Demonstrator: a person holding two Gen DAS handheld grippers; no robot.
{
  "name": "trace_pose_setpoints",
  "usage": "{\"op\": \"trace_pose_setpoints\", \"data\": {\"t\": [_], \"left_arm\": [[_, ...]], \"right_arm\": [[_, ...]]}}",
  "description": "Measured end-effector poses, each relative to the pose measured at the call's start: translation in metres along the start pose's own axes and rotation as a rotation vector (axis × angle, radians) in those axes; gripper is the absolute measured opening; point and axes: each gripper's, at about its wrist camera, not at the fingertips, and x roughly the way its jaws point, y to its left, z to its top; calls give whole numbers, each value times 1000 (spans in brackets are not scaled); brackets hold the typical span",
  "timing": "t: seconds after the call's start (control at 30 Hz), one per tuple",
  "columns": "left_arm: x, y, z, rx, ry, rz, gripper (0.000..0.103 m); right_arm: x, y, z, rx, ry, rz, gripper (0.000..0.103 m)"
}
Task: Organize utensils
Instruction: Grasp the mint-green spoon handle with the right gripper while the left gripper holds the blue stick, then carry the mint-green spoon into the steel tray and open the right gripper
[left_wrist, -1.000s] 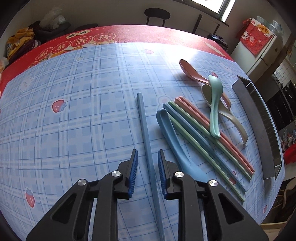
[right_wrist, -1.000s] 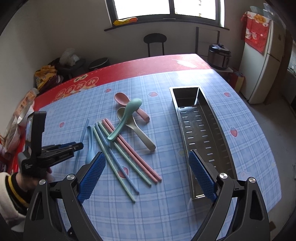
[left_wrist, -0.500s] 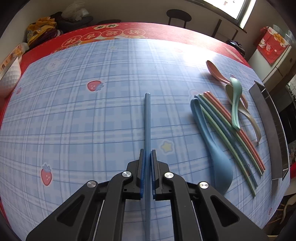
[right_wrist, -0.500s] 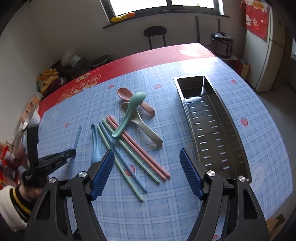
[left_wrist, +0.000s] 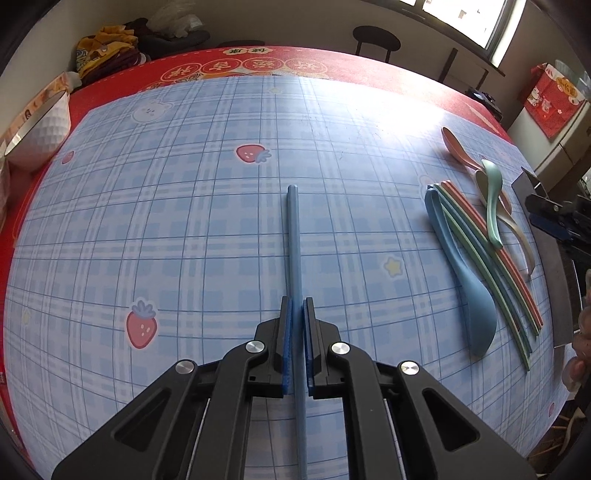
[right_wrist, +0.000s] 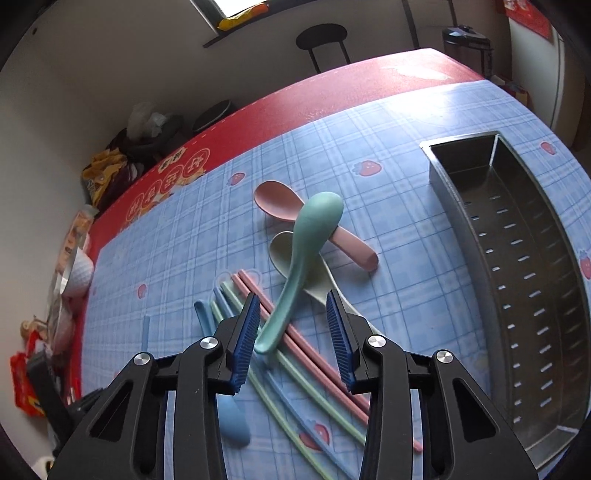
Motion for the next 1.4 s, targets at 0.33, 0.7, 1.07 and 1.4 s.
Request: {"op": "trace_pose_setpoints", "data": {"t": [0.33, 0.7, 1.07, 1.4], "left_arm": [[0, -1, 0, 8, -16, -10, 8], [-1, 0, -5, 10, -31, -21, 8], [0, -4, -6, 7, -39, 15, 8], [1, -3, -3, -22, -31, 34, 8]], "right_arm": [[41, 2, 14, 89, 11, -51, 37], [54, 10, 14, 100, 19, -48, 16], [20, 19, -3, 37, -10, 23, 6], [-57, -40, 19, -89, -83, -87, 6]]}}
